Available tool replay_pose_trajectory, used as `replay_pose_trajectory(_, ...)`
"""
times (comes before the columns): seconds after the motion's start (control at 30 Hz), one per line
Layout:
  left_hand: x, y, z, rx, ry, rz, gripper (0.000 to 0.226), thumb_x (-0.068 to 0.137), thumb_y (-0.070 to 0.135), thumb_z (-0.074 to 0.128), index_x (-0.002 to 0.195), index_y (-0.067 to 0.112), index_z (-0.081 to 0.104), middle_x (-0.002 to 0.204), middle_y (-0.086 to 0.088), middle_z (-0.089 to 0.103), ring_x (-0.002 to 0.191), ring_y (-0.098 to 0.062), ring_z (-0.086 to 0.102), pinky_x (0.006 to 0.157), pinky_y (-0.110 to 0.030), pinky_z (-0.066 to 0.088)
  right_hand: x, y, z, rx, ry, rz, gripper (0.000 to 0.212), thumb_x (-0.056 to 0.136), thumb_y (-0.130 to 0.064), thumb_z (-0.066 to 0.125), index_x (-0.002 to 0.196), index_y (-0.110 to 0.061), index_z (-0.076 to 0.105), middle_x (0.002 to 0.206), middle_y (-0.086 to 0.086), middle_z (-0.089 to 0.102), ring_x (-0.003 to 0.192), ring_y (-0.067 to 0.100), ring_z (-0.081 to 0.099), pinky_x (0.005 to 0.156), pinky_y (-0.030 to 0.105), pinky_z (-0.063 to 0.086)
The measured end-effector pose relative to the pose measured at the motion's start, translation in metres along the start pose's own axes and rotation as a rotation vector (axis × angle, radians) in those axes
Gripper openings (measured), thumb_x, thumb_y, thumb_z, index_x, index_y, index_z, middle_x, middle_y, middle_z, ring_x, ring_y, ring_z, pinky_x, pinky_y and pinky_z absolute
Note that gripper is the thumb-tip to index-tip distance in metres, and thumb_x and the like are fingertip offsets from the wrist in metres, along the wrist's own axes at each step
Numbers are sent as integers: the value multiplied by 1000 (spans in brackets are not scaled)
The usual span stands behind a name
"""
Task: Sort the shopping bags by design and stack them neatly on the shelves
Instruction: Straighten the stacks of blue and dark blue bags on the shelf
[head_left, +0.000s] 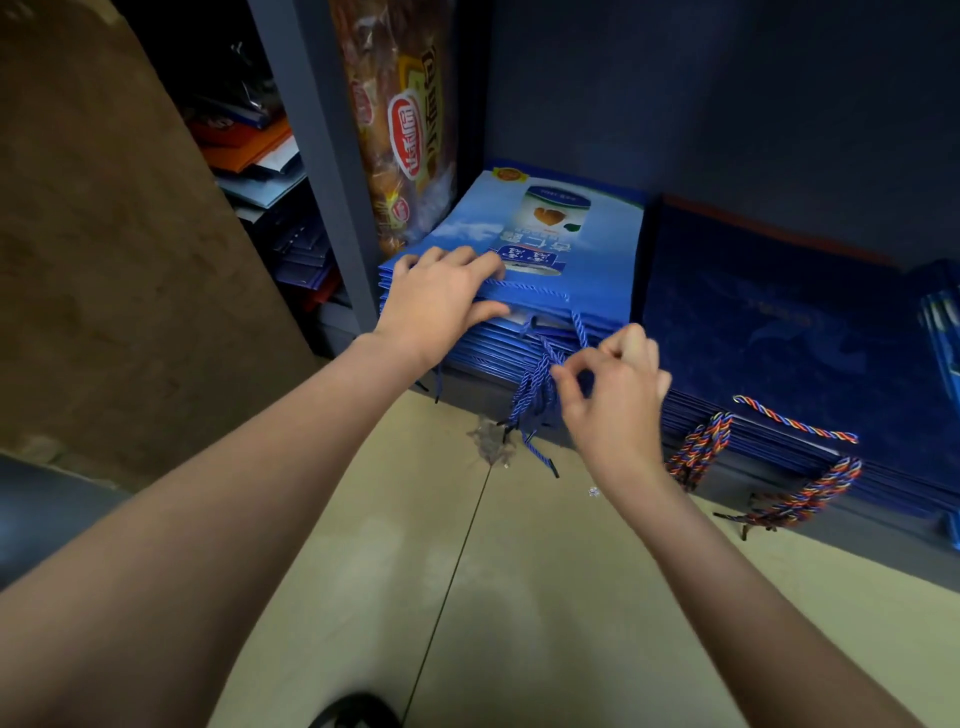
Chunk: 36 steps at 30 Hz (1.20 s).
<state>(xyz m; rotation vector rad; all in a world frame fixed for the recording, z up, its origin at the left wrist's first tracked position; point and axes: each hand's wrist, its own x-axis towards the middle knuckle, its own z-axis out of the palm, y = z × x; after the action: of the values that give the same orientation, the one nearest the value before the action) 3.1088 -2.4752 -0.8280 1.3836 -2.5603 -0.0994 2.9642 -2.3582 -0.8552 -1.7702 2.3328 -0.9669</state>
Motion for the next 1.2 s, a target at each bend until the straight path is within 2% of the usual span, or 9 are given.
replay_pose_trajectory(0.13,8,-3,-6,-63,31,-38,40,90,47,51,117,19,52,119,-4,57,109,-31,51,89,-45,41,-11,5,-15,69,-48,-124,18,79,-24,66,67,-10,65,79,-4,34,83,16,34,66,27,13)
replay_pose_trajectory(0.27,7,0,-4,-42,-6,-38,39,90,46,50,118,19,50,120,-4,56,110,-31,49,89,-45,38,-22,-2,-14,66,-76,-222,17,75,-23,62,63,-11,61,78,-6,32,79,14,34,70,32,24)
replay_pose_trajectory(0.63,6,1,-7,-18,-38,-38,39,91,45,49,119,19,49,120,-5,54,109,-33,48,88,-46,40,-44,10,-14,-251,-139,-490,21,72,-19,69,59,-13,54,75,1,40,76,19,35,68,32,23)
replay_pose_trajectory(0.73,5,1,-8,-23,-50,-33,39,91,46,49,119,19,49,120,-5,54,109,-32,48,89,-47,39,-36,13,-11,-367,-136,-377,30,66,-41,78,59,-15,66,72,1,47,74,23,48,67,36,38)
replay_pose_trajectory(0.83,4,0,-7,-29,-50,-26,39,91,46,48,119,19,49,120,-5,54,109,-32,48,90,-47,39,-13,-9,-16,-211,-39,-216,43,79,-51,56,89,-13,72,72,5,56,73,27,56,69,36,43)
replay_pose_trajectory(0.9,6,-1,-8,-54,-33,-34,39,91,45,48,119,18,50,121,-5,55,109,-32,48,91,-47,40,1,-32,-14,-8,-139,14,42,89,-43,53,122,-18,60,78,5,65,84,27,61,76,37,47)
replay_pose_trajectory(0.97,6,-1,-9,-77,-26,-39,39,91,45,49,118,17,51,121,-5,55,109,-32,49,90,-47,41,7,-49,-3,231,-287,280,51,91,-35,54,139,-24,41,81,2,70,100,22,60,85,34,45)
replay_pose_trajectory(1.1,6,-1,-9,-89,-10,-44,39,91,44,50,118,16,52,119,-5,56,109,-31,50,89,-47,41,7,-61,15,506,-318,499,50,93,-28,52,140,-27,34,76,-1,72,111,13,54,81,26,37)
replay_pose_trajectory(1.2,7,-1,-11,-125,15,-57,39,91,45,50,116,15,52,116,-6,57,107,-32,51,88,-50,42,12,-61,16,610,-297,529,44,92,-25,53,134,-26,42,59,-8,68,87,20,60,80,31,49)
